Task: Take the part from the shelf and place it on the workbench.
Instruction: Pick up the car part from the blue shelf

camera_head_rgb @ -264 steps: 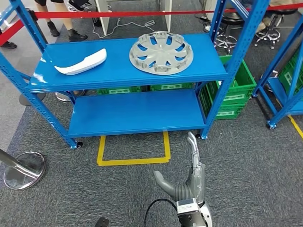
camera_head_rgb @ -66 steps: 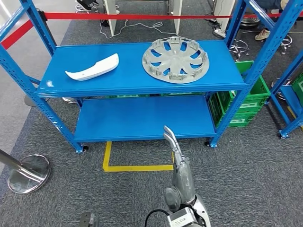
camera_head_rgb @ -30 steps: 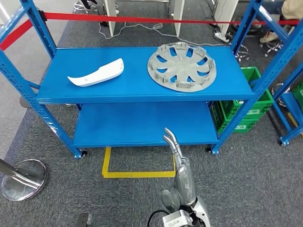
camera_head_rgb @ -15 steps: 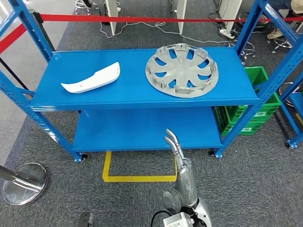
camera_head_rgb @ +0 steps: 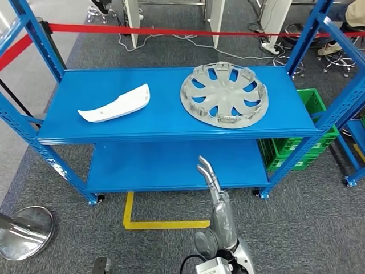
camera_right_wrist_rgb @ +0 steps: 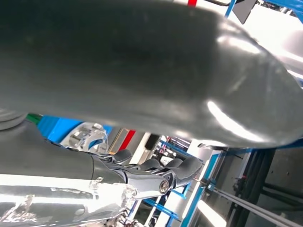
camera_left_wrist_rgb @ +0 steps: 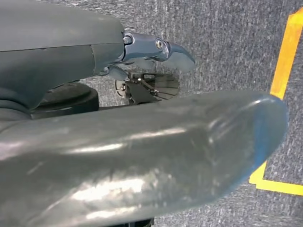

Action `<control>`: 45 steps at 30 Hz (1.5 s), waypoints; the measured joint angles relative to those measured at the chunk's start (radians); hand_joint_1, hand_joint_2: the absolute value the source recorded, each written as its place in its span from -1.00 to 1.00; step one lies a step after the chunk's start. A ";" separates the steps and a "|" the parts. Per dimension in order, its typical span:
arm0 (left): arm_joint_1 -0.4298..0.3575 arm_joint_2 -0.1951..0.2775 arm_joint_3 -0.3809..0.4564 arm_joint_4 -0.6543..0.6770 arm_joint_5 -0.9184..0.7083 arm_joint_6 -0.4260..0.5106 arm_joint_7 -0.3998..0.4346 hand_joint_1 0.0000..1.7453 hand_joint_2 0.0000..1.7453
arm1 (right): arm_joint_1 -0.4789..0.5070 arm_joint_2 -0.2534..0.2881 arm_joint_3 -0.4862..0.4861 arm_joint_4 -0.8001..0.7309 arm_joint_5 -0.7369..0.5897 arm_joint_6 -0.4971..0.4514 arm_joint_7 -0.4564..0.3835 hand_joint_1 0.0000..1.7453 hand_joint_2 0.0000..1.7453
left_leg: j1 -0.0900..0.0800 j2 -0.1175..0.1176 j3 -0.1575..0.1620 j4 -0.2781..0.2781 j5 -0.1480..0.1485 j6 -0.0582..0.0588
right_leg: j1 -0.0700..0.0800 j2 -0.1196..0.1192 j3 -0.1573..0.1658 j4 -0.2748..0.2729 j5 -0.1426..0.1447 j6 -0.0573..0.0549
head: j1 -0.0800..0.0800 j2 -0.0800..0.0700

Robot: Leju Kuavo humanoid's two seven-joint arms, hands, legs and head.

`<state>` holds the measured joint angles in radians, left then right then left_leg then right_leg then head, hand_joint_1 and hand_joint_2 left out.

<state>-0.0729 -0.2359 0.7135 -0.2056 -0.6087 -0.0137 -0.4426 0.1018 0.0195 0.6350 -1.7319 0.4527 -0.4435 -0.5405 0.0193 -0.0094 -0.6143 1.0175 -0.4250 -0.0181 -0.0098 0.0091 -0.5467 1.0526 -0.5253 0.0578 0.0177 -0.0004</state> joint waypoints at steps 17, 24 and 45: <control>-0.001 0.000 0.000 0.000 -0.011 -0.012 -0.005 -1.00 -1.00 | 0.004 -0.007 0.007 0.000 0.002 -0.009 0.002 -1.00 -1.00 | -0.006 -0.001 0.014 0.097 -0.100 -0.033 | 0.002 -0.003 -0.018 -0.014 0.050 -0.042 | 0.002 0.000; 0.003 0.002 0.000 0.000 -0.013 -0.004 0.002 -1.00 -1.00 | 0.003 -0.008 0.009 0.000 0.003 -0.010 0.002 -1.00 -1.00 | -0.008 0.001 -0.077 0.109 0.024 -0.028 | 0.004 0.004 0.038 -0.016 -0.003 -0.040 | 0.000 0.000; -0.002 -0.003 0.003 0.000 -0.020 -0.001 0.006 -1.00 -1.00 | 0.004 -0.016 0.014 0.000 0.010 -0.014 0.007 -1.00 -1.00 | -0.009 -0.007 0.019 0.005 -0.022 -0.020 | 0.006 0.005 -0.043 -0.001 0.059 -0.032 | 0.006 0.000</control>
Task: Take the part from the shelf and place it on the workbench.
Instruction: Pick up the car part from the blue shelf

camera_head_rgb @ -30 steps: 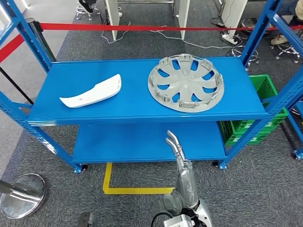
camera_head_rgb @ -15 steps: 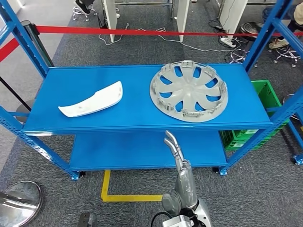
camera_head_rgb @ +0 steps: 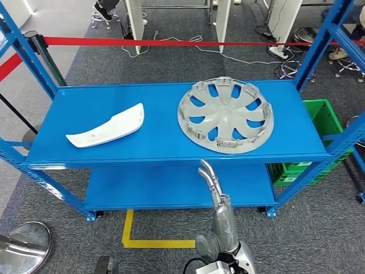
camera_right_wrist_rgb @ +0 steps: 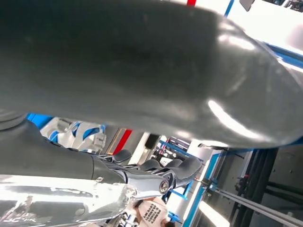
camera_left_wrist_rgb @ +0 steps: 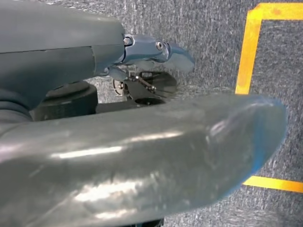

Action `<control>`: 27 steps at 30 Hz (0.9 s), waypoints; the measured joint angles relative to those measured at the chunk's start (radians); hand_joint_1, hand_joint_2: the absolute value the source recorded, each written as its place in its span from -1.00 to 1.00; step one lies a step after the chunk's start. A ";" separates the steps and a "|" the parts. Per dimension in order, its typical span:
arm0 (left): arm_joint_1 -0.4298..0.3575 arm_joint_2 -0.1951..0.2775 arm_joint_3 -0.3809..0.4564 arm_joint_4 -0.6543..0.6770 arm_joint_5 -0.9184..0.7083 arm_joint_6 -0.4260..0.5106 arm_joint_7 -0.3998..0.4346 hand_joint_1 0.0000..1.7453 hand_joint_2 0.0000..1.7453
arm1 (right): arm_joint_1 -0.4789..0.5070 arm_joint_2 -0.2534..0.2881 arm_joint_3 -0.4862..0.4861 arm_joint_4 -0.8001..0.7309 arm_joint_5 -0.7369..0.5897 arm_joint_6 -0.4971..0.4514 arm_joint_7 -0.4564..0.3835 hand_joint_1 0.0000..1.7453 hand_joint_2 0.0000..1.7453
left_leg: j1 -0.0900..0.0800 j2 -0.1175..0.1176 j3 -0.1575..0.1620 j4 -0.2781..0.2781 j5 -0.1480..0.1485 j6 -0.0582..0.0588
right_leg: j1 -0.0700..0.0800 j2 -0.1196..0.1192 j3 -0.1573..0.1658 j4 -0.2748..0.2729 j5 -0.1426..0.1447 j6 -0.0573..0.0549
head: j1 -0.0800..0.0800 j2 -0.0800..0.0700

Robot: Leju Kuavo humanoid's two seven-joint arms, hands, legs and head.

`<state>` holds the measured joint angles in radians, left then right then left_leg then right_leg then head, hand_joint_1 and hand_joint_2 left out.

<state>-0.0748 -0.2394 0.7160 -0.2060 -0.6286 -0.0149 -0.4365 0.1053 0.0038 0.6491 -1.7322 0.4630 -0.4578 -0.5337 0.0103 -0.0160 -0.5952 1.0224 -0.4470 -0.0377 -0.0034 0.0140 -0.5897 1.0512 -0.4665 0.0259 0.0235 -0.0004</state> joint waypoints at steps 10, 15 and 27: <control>-0.001 -0.001 0.000 0.000 0.000 0.000 0.000 -1.00 -1.00 | 0.000 -0.002 0.003 0.000 0.006 0.000 0.000 -1.00 -1.00 | -0.002 0.004 -0.046 0.076 0.001 0.003 | 0.003 0.000 0.007 -0.001 -0.005 -0.014 | -0.008 0.000; -0.002 -0.004 0.001 0.000 -0.003 0.000 0.000 -1.00 -1.00 | -0.002 -0.005 0.004 0.000 0.017 0.002 0.006 -1.00 -1.00 | -0.003 0.003 -0.008 -0.007 0.012 0.022 | 0.007 0.000 0.006 -0.005 -0.012 0.012 | -0.006 0.000; -0.002 -0.019 0.013 0.000 -0.010 -0.002 0.005 -1.00 -1.00 | -0.024 -0.011 0.004 0.004 -0.019 0.079 0.078 -1.00 -1.00 | -0.003 0.000 0.008 -0.008 0.003 0.021 | -0.003 -0.001 -0.005 0.006 0.003 0.027 | -0.003 0.000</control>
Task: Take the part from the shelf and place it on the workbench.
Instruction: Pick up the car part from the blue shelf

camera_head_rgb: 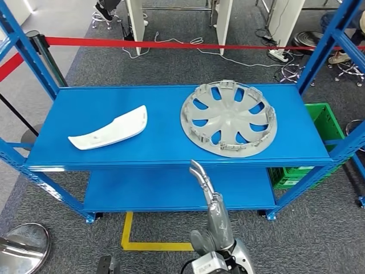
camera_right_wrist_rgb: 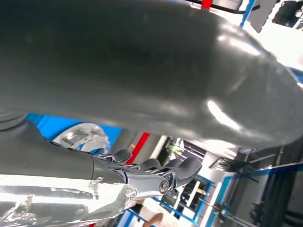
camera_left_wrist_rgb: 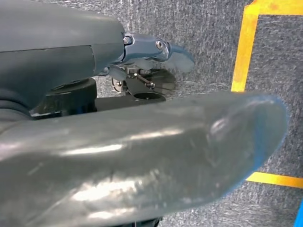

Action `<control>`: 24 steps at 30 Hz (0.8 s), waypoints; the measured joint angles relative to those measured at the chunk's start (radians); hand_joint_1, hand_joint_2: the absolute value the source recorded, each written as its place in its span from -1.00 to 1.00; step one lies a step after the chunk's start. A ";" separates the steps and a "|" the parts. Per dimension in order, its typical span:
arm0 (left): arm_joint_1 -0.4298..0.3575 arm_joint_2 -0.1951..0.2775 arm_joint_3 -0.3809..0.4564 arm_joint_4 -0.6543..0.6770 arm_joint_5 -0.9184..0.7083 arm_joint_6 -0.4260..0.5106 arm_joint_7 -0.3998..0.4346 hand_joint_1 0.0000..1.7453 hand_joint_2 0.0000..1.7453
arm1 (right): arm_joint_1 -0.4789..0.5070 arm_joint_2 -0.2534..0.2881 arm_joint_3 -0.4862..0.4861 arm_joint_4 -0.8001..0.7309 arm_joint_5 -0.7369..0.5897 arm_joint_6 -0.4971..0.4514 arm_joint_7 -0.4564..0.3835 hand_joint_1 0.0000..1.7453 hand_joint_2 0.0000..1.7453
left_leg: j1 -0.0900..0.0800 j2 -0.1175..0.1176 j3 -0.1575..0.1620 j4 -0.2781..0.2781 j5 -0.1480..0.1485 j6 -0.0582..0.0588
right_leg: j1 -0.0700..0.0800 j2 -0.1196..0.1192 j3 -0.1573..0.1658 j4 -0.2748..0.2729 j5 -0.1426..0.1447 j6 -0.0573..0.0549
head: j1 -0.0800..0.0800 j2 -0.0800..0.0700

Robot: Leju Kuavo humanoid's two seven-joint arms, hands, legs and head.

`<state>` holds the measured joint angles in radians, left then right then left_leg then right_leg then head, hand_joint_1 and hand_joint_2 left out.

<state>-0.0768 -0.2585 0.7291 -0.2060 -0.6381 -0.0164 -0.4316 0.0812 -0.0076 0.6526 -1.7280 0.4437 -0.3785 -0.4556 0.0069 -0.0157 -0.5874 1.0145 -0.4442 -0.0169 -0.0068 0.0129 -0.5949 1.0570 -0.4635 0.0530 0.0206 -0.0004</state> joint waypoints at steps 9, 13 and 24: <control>-0.008 -0.022 0.006 0.000 -0.010 -0.004 0.030 -1.00 -1.00 | -0.210 -0.015 -0.047 0.093 0.118 0.082 0.130 -1.00 -1.00 | 0.000 0.004 -0.130 0.259 -0.117 -0.027 | 0.001 0.001 -0.002 -0.011 0.009 -0.043 | -0.004 0.000; -0.011 -0.024 0.007 0.000 -0.023 -0.013 0.036 -1.00 -1.00 | -0.348 -0.022 -0.071 0.188 0.212 0.116 0.203 -1.00 -1.00 | -0.001 0.006 -0.076 0.139 -0.016 -0.016 | 0.002 0.004 0.000 -0.010 0.010 -0.041 | -0.004 0.000; -0.013 -0.028 0.007 0.000 -0.052 -0.030 0.047 -1.00 -1.00 | -0.645 -0.032 -0.073 0.542 0.360 0.245 0.331 -1.00 -1.00 | 0.003 0.004 -0.022 -0.001 0.019 0.021 | 0.006 -0.005 -0.137 0.238 -0.096 0.008 | 0.006 0.000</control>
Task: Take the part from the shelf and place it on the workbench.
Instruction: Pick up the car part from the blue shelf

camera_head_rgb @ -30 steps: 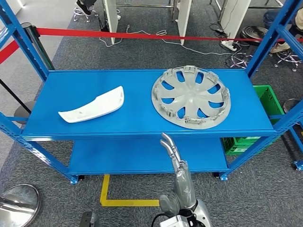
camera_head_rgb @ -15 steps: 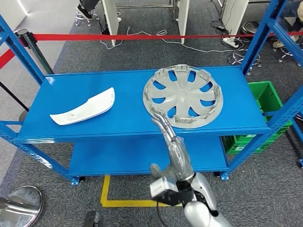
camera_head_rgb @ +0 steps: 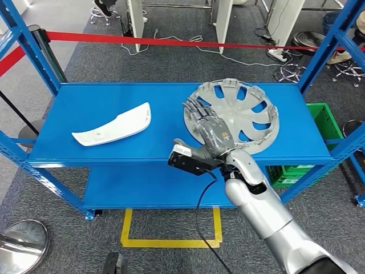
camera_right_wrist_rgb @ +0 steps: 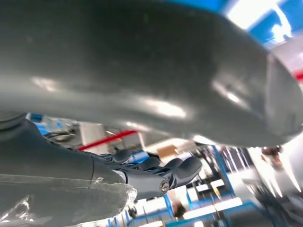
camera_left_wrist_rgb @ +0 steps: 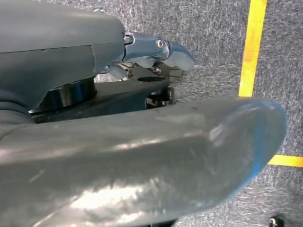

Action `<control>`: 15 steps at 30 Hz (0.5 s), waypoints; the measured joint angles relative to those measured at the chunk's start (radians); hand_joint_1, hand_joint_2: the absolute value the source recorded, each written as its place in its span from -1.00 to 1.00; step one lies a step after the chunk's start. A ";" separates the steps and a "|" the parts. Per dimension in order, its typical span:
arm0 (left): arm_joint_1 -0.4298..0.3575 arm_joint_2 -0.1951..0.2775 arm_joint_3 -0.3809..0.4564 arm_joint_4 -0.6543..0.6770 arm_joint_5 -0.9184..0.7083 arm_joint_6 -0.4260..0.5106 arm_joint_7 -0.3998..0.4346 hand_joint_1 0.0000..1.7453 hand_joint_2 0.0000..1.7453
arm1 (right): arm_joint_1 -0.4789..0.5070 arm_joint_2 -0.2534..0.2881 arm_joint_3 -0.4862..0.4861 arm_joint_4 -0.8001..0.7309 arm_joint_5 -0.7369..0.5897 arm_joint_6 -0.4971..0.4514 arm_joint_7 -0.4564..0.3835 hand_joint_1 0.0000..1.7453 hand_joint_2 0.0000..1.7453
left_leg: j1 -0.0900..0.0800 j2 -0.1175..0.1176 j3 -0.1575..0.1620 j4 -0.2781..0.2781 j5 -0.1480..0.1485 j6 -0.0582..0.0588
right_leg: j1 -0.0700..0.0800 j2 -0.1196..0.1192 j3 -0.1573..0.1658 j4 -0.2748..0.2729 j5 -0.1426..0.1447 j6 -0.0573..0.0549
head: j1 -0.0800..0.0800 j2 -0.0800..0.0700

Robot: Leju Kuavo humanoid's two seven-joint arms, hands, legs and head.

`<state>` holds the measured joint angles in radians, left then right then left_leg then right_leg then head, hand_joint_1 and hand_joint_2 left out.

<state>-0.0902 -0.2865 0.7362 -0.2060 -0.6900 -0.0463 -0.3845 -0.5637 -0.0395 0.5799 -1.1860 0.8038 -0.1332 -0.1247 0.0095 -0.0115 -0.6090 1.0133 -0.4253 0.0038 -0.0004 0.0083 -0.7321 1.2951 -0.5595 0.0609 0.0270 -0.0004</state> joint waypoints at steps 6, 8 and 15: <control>-0.002 -0.001 0.000 0.000 -0.011 -0.005 0.002 -1.00 -1.00 | -0.070 0.001 0.004 0.183 0.028 -0.003 0.046 -1.00 -1.00 | -0.003 -0.004 0.005 0.003 -0.006 -0.012 | -0.002 -0.001 0.090 -0.223 0.133 -0.006 | 0.000 0.000; -0.003 0.000 0.000 0.000 -0.014 -0.005 0.004 -1.00 -1.00 | -0.084 0.004 -0.002 0.239 0.041 -0.022 0.058 -1.00 0.00 | -0.006 -0.005 0.002 0.001 -0.003 -0.022 | 0.001 0.001 0.102 -0.249 0.134 -0.017 | -0.002 0.000; -0.005 0.002 0.000 0.000 -0.024 -0.002 0.006 -1.00 -1.00 | -0.120 0.004 -0.046 0.375 0.090 -0.075 0.127 -1.00 1.00 | -0.003 0.000 -0.115 0.229 -0.111 -0.046 | -0.003 0.001 0.105 -0.255 0.138 -0.047 | -0.013 0.000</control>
<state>-0.0954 -0.2844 0.7359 -0.2061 -0.7138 -0.0487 -0.3784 -0.6835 -0.0357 0.5336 -0.8113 0.8942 -0.2082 0.0026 0.0063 -0.0114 -0.7243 1.2424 -0.5360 -0.0423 -0.0035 0.0096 -0.6275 1.0397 -0.4215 0.0134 0.0144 -0.0004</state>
